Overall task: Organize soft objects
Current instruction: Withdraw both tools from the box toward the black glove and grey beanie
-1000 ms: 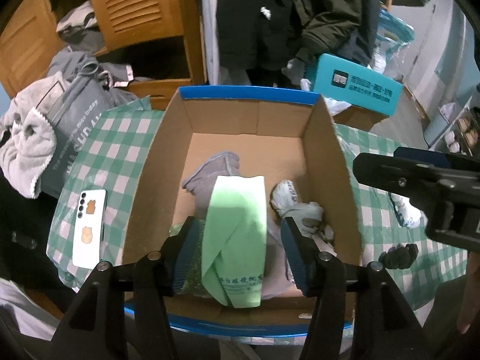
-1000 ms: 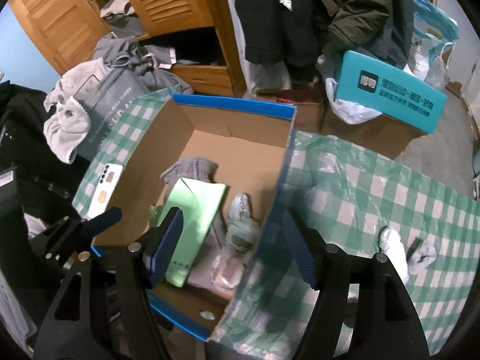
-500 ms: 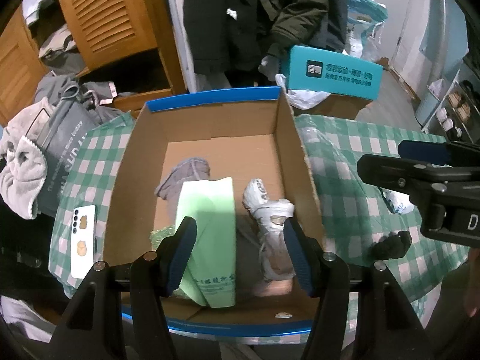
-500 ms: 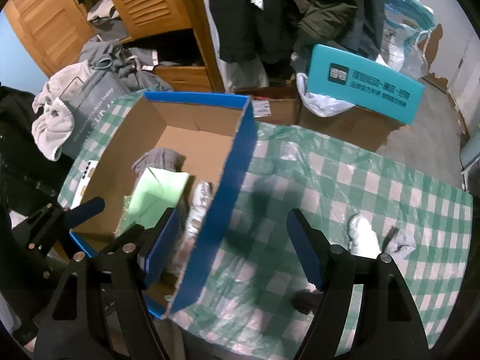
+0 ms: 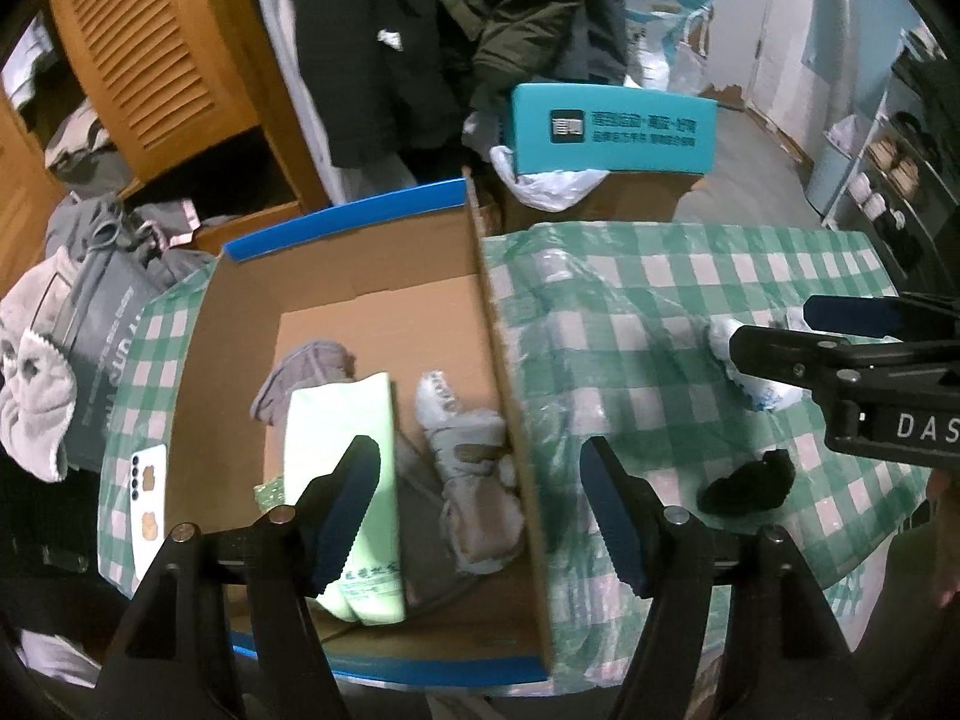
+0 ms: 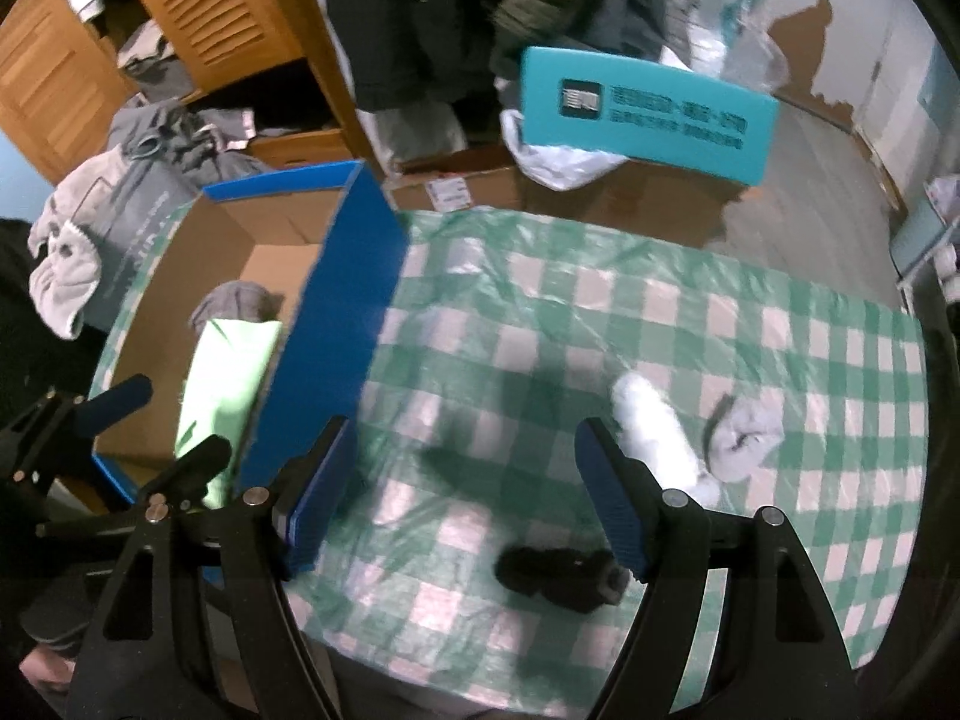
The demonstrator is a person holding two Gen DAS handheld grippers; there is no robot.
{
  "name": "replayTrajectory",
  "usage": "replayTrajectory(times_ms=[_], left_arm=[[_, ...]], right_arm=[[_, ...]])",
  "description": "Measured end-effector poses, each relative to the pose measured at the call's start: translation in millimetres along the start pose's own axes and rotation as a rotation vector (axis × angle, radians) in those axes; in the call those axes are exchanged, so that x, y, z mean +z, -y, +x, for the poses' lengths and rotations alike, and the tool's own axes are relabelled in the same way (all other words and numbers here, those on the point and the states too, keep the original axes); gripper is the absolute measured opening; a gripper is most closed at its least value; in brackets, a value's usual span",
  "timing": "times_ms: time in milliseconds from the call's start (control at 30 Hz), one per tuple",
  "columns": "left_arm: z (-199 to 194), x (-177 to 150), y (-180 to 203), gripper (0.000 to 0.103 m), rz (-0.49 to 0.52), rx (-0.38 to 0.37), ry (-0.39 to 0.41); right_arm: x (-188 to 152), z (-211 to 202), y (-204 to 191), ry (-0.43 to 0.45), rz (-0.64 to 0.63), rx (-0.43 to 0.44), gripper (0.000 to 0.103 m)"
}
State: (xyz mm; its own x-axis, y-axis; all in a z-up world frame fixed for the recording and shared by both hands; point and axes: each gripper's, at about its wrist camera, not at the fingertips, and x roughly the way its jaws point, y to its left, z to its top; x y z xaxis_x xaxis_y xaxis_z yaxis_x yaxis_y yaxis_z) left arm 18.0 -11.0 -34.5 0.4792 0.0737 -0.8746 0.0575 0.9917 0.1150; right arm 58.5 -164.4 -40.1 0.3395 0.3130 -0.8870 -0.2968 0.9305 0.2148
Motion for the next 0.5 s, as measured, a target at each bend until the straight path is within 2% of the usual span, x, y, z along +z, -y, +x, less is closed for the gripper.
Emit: replayTrajectory(times_ms=[500], left_arm=[[17.8,8.4,58.6,0.071,0.096,-0.020,-0.047]], right_arm=[[-19.9,-7.9,66.7,0.007,0.101,-0.024,0.076]])
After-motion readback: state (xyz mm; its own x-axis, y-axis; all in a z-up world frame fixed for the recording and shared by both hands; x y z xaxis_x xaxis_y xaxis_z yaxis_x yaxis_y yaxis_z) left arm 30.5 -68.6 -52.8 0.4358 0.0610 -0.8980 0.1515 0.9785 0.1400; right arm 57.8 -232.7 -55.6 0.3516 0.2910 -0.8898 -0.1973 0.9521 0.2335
